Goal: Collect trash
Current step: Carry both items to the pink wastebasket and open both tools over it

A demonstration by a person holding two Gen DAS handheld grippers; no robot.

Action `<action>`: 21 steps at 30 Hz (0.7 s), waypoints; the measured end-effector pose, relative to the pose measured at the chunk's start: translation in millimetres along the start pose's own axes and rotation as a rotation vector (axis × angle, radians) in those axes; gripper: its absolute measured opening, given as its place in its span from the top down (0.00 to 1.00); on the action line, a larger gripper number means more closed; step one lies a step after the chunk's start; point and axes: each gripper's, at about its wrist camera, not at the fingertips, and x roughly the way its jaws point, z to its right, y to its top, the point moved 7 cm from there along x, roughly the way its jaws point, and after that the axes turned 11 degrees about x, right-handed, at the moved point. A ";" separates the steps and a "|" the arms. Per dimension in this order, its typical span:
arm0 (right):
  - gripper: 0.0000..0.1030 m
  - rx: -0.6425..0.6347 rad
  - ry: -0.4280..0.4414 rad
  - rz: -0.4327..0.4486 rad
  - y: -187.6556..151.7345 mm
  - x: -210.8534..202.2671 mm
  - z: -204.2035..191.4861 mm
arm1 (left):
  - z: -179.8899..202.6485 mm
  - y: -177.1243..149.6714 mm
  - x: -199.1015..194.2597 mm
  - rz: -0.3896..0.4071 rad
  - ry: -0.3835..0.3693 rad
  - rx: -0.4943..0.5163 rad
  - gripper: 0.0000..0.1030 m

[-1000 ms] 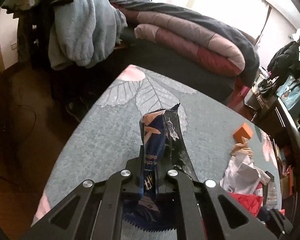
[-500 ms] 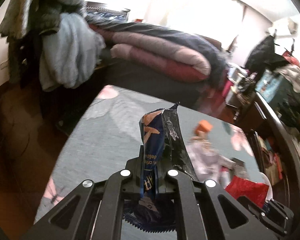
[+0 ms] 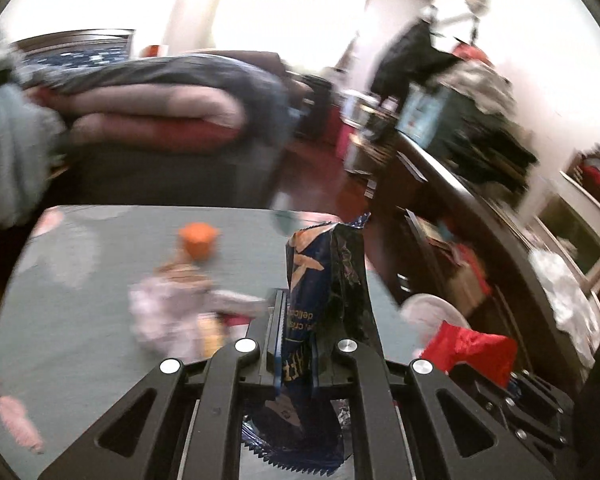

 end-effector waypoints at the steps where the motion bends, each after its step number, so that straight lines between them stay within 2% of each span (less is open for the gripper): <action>1: 0.86 0.020 -0.026 0.012 3.2 -2.5 16.8 | 17.1 5.4 12.1 -0.006 -0.027 0.029 0.92; 7: 0.86 0.143 -0.186 0.067 17.3 -11.6 125.4 | 116.2 26.5 79.3 -0.059 -0.169 0.171 0.90; 9: 0.86 0.173 -0.226 0.073 17.8 -10.0 155.8 | 143.4 25.8 101.6 -0.097 -0.197 0.203 0.89; 10: 0.86 0.185 -0.244 0.075 17.7 -8.4 169.9 | 163.0 24.9 118.4 -0.122 -0.234 0.220 0.89; 16: 0.86 0.247 -0.337 0.070 16.1 15.4 242.4 | 218.1 13.8 184.0 -0.220 -0.266 0.273 0.89; 21: 0.85 0.286 -0.378 0.060 9.2 33.0 287.3 | 242.2 4.9 225.2 -0.288 -0.276 0.287 0.81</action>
